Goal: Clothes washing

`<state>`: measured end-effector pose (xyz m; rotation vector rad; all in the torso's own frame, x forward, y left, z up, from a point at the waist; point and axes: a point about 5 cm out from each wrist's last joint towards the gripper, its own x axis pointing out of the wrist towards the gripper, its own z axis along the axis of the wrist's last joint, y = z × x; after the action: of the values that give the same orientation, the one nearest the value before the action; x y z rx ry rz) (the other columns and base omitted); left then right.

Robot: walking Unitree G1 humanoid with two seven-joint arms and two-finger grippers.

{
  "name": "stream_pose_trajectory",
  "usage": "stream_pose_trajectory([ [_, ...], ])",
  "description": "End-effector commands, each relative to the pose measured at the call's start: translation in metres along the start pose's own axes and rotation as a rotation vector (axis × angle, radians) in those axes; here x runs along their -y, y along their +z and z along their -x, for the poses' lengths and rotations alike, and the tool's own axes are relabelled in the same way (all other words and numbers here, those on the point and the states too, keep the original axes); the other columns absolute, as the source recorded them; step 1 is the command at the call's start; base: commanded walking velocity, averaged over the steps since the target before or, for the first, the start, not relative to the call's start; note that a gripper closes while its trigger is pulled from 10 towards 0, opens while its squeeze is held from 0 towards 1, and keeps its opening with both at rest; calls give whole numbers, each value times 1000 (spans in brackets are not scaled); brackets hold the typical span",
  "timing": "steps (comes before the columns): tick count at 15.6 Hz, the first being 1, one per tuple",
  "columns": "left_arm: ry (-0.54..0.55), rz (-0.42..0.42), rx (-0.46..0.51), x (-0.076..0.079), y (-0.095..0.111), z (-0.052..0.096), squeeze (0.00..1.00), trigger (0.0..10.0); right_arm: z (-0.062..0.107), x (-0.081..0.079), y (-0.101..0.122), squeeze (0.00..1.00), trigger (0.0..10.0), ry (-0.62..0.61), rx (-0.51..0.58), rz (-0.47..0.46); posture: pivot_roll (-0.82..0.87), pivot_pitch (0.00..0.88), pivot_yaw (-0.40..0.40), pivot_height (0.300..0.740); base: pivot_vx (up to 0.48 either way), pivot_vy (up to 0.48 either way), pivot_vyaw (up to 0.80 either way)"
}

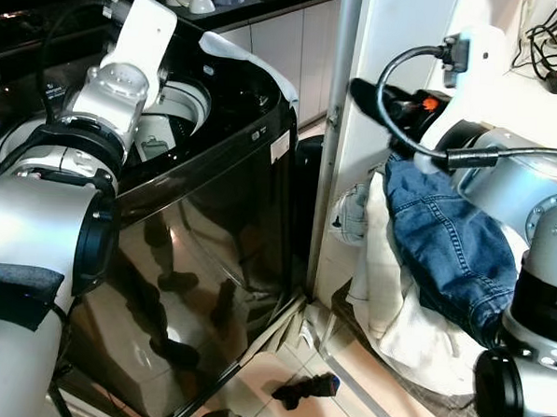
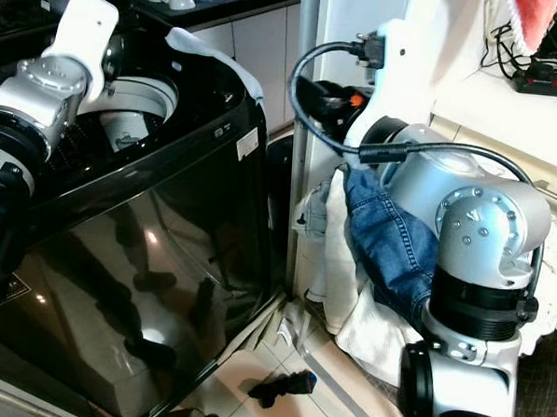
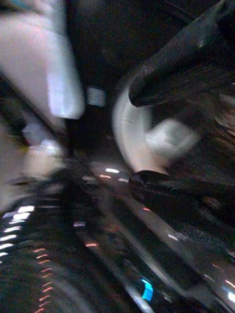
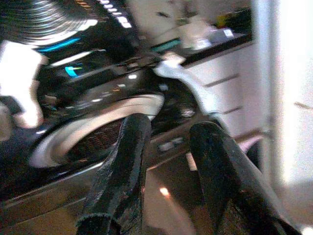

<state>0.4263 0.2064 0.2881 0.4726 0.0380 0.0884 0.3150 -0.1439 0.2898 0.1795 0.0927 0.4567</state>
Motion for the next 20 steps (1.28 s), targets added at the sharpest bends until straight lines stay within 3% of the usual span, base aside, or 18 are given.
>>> stream_pose_trajectory([
  [1,-47,79,176,2,36,1,0,10000,1,16,-8,0,10000,-122,-45,91,-84,0,94,740,0,0,0],
  [2,-308,167,286,32,45,5,0,10000,7,32,-24,1000,10000,-200,-125,147,-89,0,98,740,0,0,0],
  [3,-527,199,377,57,44,13,0,10000,14,45,-34,1000,10000,-234,-186,160,-96,0,98,740,0,0,0],
  [4,-626,206,397,73,38,18,0,10000,19,52,-40,1000,10000,-248,-244,205,-100,0,102,740,0,0,0],
  [5,-864,226,447,104,15,40,0,10000,28,64,-54,1000,10000,-230,-383,326,-106,0,104,740,0,0,0],
  [7,-1093,313,522,125,-5,87,0,10000,44,79,-66,1000,10000,-237,-522,476,-98,0,86,740,0,0,0],
  [9,-1175,274,505,138,-21,113,0,10000,48,84,-69,1000,10000,-229,-563,484,-92,0,82,740,0,0,0],
  [13,-1304,289,368,152,-33,147,0,10000,50,90,-88,1000,10000,-203,-631,464,-91,0,88,740,0,0,0],
  [14,-1322,285,379,154,-33,151,0,10000,52,94,-94,0,10000,-214,-662,475,-90,0,87,740,0,0,0],
  [18,-1334,236,376,161,-38,163,0,10000,59,104,-106,0,9961,-241,-716,501,-93,0,90,740,0,0,0],
  [19,-1334,227,372,162,-39,164,0,10000,59,105,-106,0,3882,-244,-716,502,-93,0,90,740,0,0,0],
  [20,-1334,212,361,163,-42,165,0,10000,61,108,-106,0,0,-252,-721,515,-93,0,90,740,0,0,0],
])
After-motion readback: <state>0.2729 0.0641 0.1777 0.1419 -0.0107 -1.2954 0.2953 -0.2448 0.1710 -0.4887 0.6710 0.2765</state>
